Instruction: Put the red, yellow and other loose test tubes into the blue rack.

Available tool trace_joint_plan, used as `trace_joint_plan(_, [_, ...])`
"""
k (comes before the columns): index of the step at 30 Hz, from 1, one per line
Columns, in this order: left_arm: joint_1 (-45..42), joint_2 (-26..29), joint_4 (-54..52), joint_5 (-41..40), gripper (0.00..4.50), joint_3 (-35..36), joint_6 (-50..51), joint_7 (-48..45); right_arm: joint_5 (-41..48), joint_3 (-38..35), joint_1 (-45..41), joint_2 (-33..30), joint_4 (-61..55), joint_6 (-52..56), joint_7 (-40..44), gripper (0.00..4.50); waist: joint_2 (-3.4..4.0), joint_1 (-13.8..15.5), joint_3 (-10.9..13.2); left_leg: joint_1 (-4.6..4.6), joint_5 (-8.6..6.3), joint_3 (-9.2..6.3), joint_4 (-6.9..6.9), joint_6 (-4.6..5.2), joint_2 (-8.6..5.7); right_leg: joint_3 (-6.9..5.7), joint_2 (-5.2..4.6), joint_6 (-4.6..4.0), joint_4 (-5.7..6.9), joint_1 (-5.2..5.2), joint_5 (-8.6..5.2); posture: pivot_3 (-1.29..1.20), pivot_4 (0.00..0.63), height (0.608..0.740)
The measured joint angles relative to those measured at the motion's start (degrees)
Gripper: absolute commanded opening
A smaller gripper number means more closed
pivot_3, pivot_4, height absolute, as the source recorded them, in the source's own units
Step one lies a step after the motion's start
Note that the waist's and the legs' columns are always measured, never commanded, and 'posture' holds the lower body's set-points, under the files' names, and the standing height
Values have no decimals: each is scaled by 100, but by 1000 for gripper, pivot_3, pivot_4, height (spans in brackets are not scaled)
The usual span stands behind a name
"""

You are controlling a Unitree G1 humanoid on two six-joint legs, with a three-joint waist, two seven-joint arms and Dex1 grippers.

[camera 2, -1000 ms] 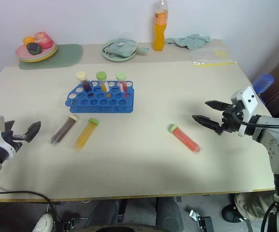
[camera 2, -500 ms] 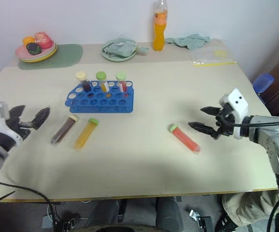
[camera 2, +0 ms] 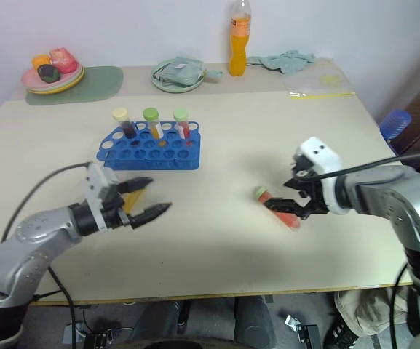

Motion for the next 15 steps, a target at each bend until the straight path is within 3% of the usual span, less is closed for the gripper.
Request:
trace_joint_plan(6, [127,-58,-102,197,4483,-506,-332,-262,-27,910,-511,129,580,296,-750,4361,0,10,0,-10,-2,-3,2,5,-4,-4,-4,2,-12,-3,1,0,150,740])
trace_joint_plan(12, [504,13,-336,251,4483,-644,-503,-406,-72,1300,-662,167,826,296,-1064,4361,2,-8,1,-11,-3,-1,0,6,-2,-4,-2,2,-14,-5,1,0,150,740])
trace_joint_plan(15, [660,110,-481,252,4500,-755,-534,-529,-84,1391,-673,250,911,296,-1183,3512,3,-2,1,-11,-4,-2,1,7,-3,-4,-2,2,-14,-4,1,0,150,740])
